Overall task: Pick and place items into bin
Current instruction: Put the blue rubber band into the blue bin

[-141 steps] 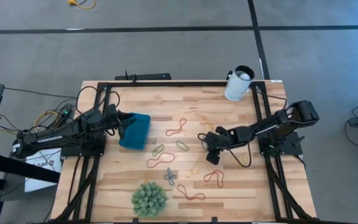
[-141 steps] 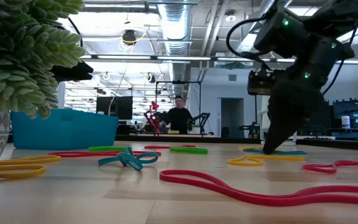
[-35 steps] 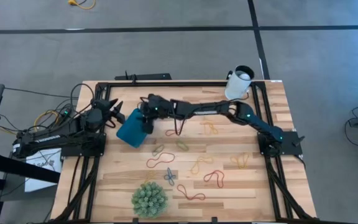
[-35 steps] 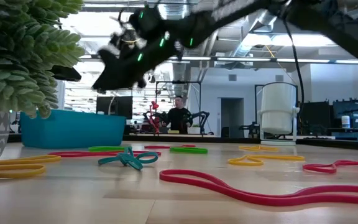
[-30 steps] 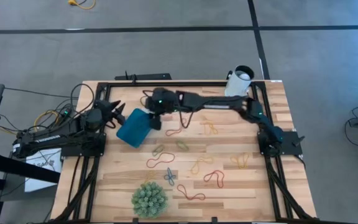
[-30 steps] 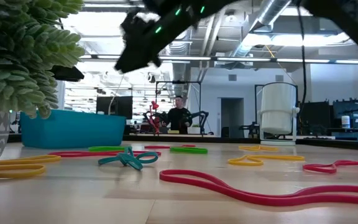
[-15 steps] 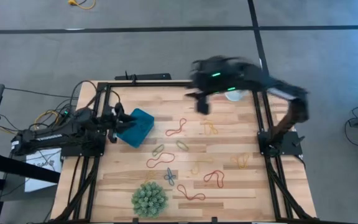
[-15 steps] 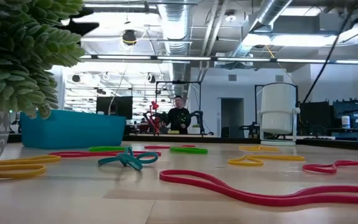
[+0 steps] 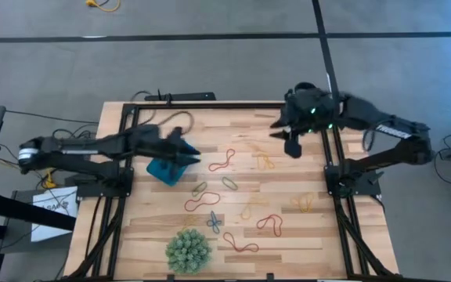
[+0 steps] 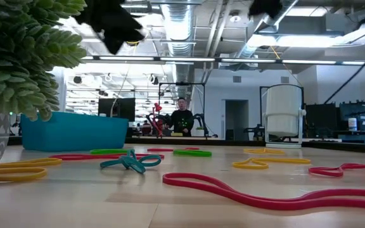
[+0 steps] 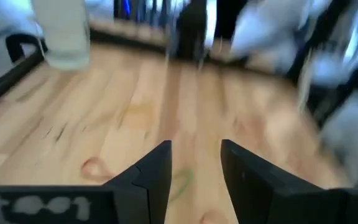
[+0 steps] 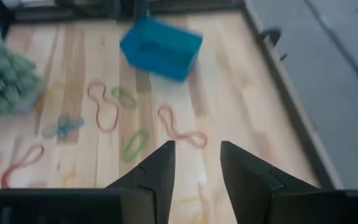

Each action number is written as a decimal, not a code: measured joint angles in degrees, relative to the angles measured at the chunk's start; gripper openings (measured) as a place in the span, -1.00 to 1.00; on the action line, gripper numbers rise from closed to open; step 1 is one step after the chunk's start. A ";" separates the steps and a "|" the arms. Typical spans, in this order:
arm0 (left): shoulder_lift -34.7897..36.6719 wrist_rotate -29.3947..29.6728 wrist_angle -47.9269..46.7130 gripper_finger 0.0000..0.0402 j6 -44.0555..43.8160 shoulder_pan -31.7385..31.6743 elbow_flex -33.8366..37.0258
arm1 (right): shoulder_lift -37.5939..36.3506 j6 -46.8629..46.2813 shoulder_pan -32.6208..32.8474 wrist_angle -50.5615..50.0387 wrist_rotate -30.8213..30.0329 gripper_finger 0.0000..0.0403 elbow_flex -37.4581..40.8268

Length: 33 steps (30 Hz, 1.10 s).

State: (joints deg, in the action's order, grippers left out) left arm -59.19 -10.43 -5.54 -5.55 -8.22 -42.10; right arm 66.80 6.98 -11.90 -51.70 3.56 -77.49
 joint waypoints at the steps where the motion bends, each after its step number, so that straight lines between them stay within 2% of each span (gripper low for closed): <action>1: -2.97 -1.06 -3.65 -0.36 4.09 0.45 -2.43 | -0.86 -0.11 0.28 2.17 0.06 -0.39 3.71; 4: -10.83 -8.02 -8.12 -0.36 11.95 2.33 -6.29 | -2.55 -4.03 1.03 10.80 0.19 -0.39 14.95; 7: -17.05 -16.09 -5.84 -0.36 12.54 4.61 -7.36 | -3.18 -8.90 2.42 20.00 0.54 -0.39 24.38; 10: -22.39 -18.65 -3.08 -0.36 10.52 7.70 -7.40 | -2.96 -12.01 4.34 27.51 1.61 -0.39 31.10; 16: -31.57 -18.94 3.09 -0.36 9.02 13.26 -7.57 | -1.58 -16.02 7.61 34.02 1.53 -0.39 36.03; 21: -36.81 -18.35 3.83 -0.36 9.86 15.59 -11.92 | -0.87 -16.10 9.43 37.32 1.50 -0.39 36.11; 24: -39.98 -15.56 2.75 -0.36 11.63 16.80 -14.56 | -0.91 -16.07 10.03 38.36 1.44 -0.39 36.11; 28: -44.67 -11.63 -3.47 -0.36 13.01 17.97 -18.41 | -0.91 -16.11 9.84 38.09 0.86 -0.39 36.11; 30: -46.67 -11.28 -6.10 -0.36 12.95 18.22 -19.58 | -0.91 -16.14 9.81 38.12 0.80 -0.39 36.11; 33: -49.37 -10.50 -5.23 -0.36 12.19 18.90 -21.16 | -0.89 -16.13 9.87 38.15 0.82 -0.39 36.11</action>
State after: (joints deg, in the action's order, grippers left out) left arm -108.56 -20.93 -10.78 6.64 10.68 -63.26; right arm 65.91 -9.15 -2.03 -13.55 4.38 -41.39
